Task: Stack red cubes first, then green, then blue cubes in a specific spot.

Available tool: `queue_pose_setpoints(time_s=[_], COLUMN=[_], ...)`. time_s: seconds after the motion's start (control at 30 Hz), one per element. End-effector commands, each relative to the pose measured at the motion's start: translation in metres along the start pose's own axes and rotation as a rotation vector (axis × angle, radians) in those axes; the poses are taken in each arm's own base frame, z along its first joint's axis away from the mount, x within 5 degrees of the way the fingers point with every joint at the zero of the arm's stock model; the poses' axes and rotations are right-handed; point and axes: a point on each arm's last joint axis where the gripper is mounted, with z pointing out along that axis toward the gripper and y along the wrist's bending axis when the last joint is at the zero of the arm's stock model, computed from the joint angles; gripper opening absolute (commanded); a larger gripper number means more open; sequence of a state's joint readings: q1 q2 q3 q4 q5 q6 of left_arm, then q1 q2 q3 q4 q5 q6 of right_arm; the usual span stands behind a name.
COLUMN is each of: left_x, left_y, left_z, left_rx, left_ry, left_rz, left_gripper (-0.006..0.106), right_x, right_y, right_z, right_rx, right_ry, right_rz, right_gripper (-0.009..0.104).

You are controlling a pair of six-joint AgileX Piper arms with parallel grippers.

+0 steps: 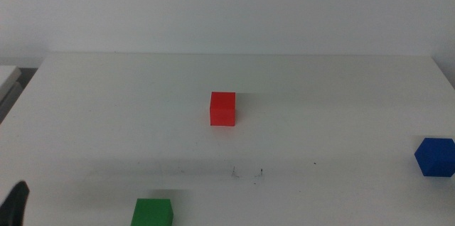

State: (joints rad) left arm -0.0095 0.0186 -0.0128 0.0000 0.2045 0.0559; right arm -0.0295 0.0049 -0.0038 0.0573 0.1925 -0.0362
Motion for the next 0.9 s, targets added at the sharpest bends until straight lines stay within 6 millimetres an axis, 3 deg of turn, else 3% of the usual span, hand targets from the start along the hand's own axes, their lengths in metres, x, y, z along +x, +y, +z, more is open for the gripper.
queue_pose_setpoints(time_s=[0.0,0.1,0.13,0.17,0.27,0.43,0.57,0.67,0.87], left_x=[-0.021,-0.064,-0.084,-0.118,-0.156,-0.192,-0.205,-0.195,-0.169], left_y=[0.001,0.003,0.004,0.004,0.003,-0.013,-0.051,-0.09,-0.16], left_z=[0.001,0.016,0.021,0.041,0.074,0.146,0.203,0.245,0.296], left_rx=[-0.002,0.01,0.015,0.031,0.07,0.176,0.224,0.206,0.21], left_ry=[-0.013,0.12,0.148,0.265,0.418,0.646,0.716,0.799,0.951], left_rz=[-0.003,-0.019,-0.032,-0.055,-0.106,-0.165,-0.143,-0.114,-0.059], left_gripper=[0.094,0.094,0.094,0.094,0.094,0.094,0.094,0.094,0.094], right_x=[0.0,0.0,0.0,0.0,0.0,0.0,0.0,0.0,0.0], right_y=[0.0,0.0,0.0,0.0,0.0,0.0,0.0,0.0,0.0], right_z=[0.0,0.0,0.0,0.0,0.0,0.0,0.0,0.0,0.0], right_rx=[-0.002,-0.002,-0.002,-0.002,-0.002,-0.002,-0.002,-0.002,-0.002], right_ry=[-0.013,-0.013,-0.013,-0.013,-0.013,-0.013,-0.013,-0.013,-0.013], right_rz=[-0.015,-0.015,-0.015,-0.015,-0.015,-0.015,-0.015,-0.015,-0.015], right_gripper=[0.093,0.093,0.093,0.093,0.093,0.093,0.093,0.093,0.093])
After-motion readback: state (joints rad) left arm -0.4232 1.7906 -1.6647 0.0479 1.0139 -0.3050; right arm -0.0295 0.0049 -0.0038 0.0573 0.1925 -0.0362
